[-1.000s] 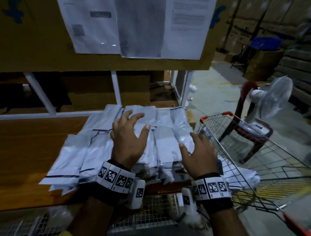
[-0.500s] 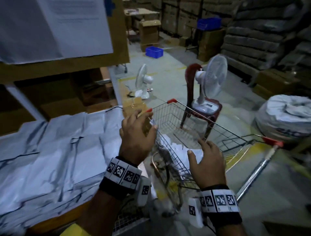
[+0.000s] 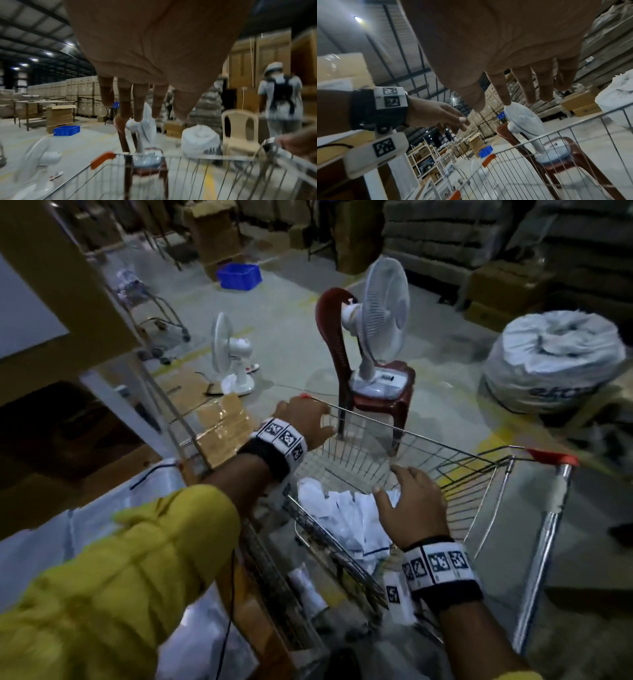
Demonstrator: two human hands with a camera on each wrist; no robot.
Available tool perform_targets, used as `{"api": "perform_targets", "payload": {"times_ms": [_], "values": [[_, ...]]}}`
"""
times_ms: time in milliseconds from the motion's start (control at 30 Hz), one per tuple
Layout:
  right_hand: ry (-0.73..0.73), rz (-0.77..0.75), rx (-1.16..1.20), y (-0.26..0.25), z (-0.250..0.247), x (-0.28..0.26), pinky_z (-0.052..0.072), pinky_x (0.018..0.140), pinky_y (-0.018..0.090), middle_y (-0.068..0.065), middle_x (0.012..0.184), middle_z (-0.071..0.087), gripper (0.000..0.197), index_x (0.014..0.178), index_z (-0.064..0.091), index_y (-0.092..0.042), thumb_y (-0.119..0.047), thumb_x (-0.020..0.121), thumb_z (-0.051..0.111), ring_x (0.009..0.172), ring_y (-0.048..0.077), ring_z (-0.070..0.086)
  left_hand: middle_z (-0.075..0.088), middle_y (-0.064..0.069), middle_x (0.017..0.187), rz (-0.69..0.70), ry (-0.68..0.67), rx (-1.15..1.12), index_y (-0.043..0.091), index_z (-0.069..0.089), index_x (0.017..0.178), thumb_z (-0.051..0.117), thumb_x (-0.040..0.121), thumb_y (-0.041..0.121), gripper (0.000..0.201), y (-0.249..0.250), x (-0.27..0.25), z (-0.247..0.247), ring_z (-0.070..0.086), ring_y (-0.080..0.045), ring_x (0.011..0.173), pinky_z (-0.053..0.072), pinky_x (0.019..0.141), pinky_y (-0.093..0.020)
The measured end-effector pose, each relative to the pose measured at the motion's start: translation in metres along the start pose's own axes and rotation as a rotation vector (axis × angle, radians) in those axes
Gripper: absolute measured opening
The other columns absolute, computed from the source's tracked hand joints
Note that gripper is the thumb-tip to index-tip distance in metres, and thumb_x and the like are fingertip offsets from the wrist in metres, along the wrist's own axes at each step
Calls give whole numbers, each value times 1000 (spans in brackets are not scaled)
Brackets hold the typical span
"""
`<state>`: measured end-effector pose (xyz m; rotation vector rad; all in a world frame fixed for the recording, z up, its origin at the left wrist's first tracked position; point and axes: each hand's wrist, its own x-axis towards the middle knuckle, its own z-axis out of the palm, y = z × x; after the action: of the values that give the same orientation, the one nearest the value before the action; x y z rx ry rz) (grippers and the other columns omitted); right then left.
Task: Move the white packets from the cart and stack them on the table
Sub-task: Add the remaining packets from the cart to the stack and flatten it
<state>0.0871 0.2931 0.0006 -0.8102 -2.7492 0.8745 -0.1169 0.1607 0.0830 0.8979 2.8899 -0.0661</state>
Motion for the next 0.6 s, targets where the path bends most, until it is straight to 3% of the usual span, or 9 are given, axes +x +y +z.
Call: {"api": "perform_targets", "payload": {"times_ms": [100, 200, 267, 333, 433, 500, 600], "values": [[-92, 30, -7, 4, 27, 35, 36, 111, 47, 7, 145, 47, 56, 143, 50, -24, -48, 93, 57, 133, 31, 42, 67, -6, 123, 22, -209, 133, 20, 63, 122, 62, 89, 55, 48, -11, 37, 33, 62, -30, 115, 49, 94, -41], [-203, 34, -50, 12, 63, 74, 37, 110, 44, 5, 144, 47, 58, 145, 47, -25, -52, 94, 55, 133, 29, 43, 64, -8, 121, 28, -415, 274, 12, 63, 116, 62, 95, 33, 30, -34, 67, 81, 63, -30, 111, 53, 86, -36], [-317, 26, -82, 18, 97, 102, 38, 109, 44, 6, 144, 47, 60, 146, 45, -24, -55, 94, 52, 133, 29, 44, 61, -9, 128, 20, -518, 378, 11, 62, 122, 55, 97, 22, 28, -48, 85, 109, 61, -29, 116, 53, 86, -31], [-430, 11, -74, 27, 137, 124, 38, 107, 45, 6, 144, 47, 57, 145, 45, -26, -53, 95, 50, 132, 31, 45, 53, -11, 144, 31, -687, 438, 10, 58, 134, 60, 97, 25, 40, -55, 104, 133, 54, -29, 129, 53, 89, -27], [-586, -27, -86, 37, 193, 152, 39, 106, 47, 8, 147, 43, 61, 146, 43, -26, -56, 93, 51, 132, 33, 44, 45, -11, 153, 74, -934, 608, 8, 55, 141, 69, 93, 24, 53, -60, 130, 159, 45, -28, 139, 45, 106, -37], [-679, -52, -118, 41, 228, 165, 40, 106, 49, 12, 148, 41, 71, 148, 38, -24, -64, 91, 50, 131, 36, 44, 52, -14, 147, 159, -988, 710, 9, 57, 138, 72, 90, 24, 52, -58, 141, 172, 51, -32, 133, 46, 102, -43], [-795, -85, -142, 42, 274, 177, 39, 107, 53, 17, 156, 31, 82, 155, 26, -30, -75, 88, 44, 134, 41, 42, 49, -12, 149, 54, -1049, 674, 13, 55, 141, 68, 92, 22, 51, -53, 149, 188, 47, -38, 135, 48, 92, -54]]}}
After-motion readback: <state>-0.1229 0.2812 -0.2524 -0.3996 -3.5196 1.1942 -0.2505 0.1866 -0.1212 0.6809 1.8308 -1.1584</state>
